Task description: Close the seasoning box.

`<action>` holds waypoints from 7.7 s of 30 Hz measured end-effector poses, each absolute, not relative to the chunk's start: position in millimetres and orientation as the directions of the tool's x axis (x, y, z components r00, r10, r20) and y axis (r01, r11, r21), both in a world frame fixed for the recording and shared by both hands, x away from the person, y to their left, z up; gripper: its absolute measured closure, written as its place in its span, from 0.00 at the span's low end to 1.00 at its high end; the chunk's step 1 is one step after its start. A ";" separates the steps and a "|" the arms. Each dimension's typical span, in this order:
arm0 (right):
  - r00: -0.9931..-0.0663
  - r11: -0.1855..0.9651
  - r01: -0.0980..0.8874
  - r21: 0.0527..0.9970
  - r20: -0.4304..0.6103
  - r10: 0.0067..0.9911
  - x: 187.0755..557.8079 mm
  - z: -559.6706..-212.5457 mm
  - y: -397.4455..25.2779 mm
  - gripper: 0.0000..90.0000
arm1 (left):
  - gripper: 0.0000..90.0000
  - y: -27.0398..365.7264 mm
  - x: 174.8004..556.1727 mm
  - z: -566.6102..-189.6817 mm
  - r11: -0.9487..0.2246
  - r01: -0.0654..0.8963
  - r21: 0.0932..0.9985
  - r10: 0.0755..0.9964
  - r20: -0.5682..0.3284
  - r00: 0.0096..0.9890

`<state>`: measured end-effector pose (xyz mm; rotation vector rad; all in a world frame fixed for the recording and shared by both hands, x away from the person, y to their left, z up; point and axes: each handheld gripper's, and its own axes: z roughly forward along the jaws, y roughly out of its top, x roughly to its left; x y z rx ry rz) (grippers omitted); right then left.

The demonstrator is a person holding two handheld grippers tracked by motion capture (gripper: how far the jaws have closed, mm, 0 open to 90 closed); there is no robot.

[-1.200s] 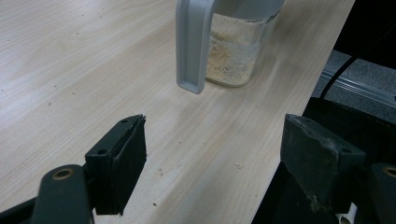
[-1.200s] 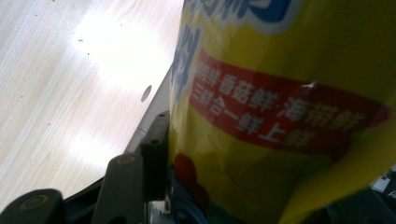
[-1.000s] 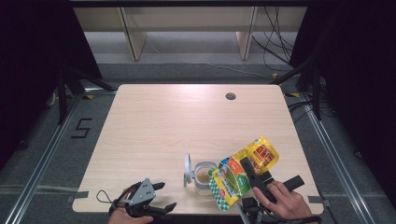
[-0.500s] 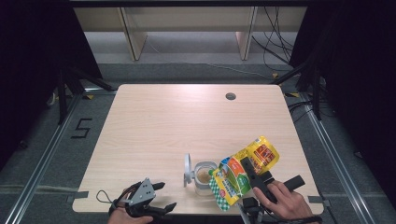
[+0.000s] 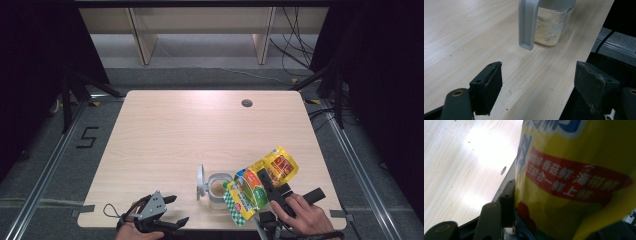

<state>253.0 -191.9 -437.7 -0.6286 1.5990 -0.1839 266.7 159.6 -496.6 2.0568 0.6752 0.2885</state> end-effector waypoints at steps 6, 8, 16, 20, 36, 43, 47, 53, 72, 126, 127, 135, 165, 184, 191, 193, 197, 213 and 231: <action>0.003 0.838 -0.278 -0.470 -0.873 -0.489 251.4 -434.3 -190.9 0.57 | 0.25 159.5 266.4 -496.6 -0.427 0.351 0.833 0.570 -0.054 0.820; 0.009 0.829 -0.281 -0.484 -0.865 -0.502 251.3 -434.0 -191.4 0.57 | 0.25 159.5 266.7 -496.6 -0.424 0.351 0.835 0.567 -0.057 0.822; 0.004 0.833 -0.278 -0.479 -0.867 -0.497 251.4 -434.8 -191.6 0.57 | 0.25 160.3 267.1 -496.3 -0.436 0.346 0.831 0.565 -0.046 0.824; -0.006 0.829 -0.282 -0.483 -0.863 -0.505 251.3 -432.9 -191.2 0.57 | 0.25 161.2 267.0 -495.2 -0.450 0.346 0.823 0.568 -0.035 0.822; 0.016 0.825 -0.280 -0.490 -0.862 -0.507 250.6 -432.4 -191.7 0.57 | 0.25 161.2 267.2 -495.6 -0.448 0.345 0.825 0.566 -0.037 0.824; 0.014 0.826 -0.282 -0.488 -0.863 -0.505 250.9 -432.4 -192.0 0.58 | 0.25 161.8 267.8 -495.2 -0.452 0.342 0.824 0.558 -0.038 0.829; 0.007 0.833 -0.281 -0.476 -0.869 -0.494 250.9 -432.8 -192.7 0.59 | 0.25 161.1 267.5 -496.0 -0.443 0.343 0.828 0.565 -0.039 0.824; 0.007 0.838 -0.285 -0.464 -0.876 -0.483 251.6 -434.1 -193.6 0.60 | 0.25 161.7 267.7 -495.3 -0.451 0.344 0.823 0.559 -0.039 0.828; 0.002 0.841 -0.285 -0.460 -0.878 -0.479 251.6 -432.9 -194.6 0.61 | 0.25 160.0 266.9 -496.4 -0.429 0.351 0.833 0.567 -0.054 0.822; 0.012 0.841 -0.291 -0.457 -0.880 -0.474 252.1 -430.8 -196.1 0.61 | 0.25 161.7 267.6 -495.4 -0.449 0.346 0.824 0.562 -0.041 0.826; 0.008 0.846 -0.288 -0.448 -0.885 -0.466 252.0 -431.4 -196.3 0.61 | 0.25 161.8 267.9 -495.2 -0.454 0.341 0.823 0.557 -0.037 0.830; 0.012 0.833 -0.294 -0.468 -0.874 -0.486 252.0 -430.0 -195.6 0.61 | 0.25 160.1 266.9 -496.5 -0.428 0.350 0.833 0.566 -0.055 0.822; -0.013 0.849 -0.297 -0.438 -0.887 -0.462 252.0 -434.0 -195.1 0.61 | 0.24 161.7 267.6 -495.3 -0.452 0.345 0.823 0.560 -0.040 0.828; 0.000 0.833 -0.293 -0.470 -0.871 -0.491 250.6 -433.5 -193.0 0.61 | 0.24 161.7 267.6 -495.3 -0.452 0.344 0.823 0.559 -0.039 0.828; 0.005 0.830 -0.289 -0.478 -0.867 -0.498 250.0 -434.1 -192.5 0.61 | 0.24 161.7 267.7 -495.3 -0.451 0.341 0.824 0.558 -0.037 0.829; 0.007 0.824 -0.286 -0.490 -0.860 -0.509 249.6 -433.0 -192.4 0.61 | 0.25 161.7 267.7 -495.3 -0.450 0.346 0.823 0.561 -0.041 0.827; 0.013 0.823 -0.290 -0.489 -0.862 -0.508 250.4 -432.3 -192.5 0.61 | 0.24 161.4 267.4 -495.6 -0.446 0.346 0.826 0.566 -0.040 0.824; 0.008 0.822 -0.285 -0.492 -0.859 -0.512 250.3 -430.8 -194.0 0.62 | 0.24 160.1 266.9 -496.4 -0.428 0.352 0.833 0.568 -0.055 0.821; 0.009 0.827 -0.284 -0.484 -0.864 -0.503 249.9 -430.5 -194.7 0.62 | 0.25 160.5 266.9 -495.9 -0.431 0.351 0.831 0.568 -0.053 0.821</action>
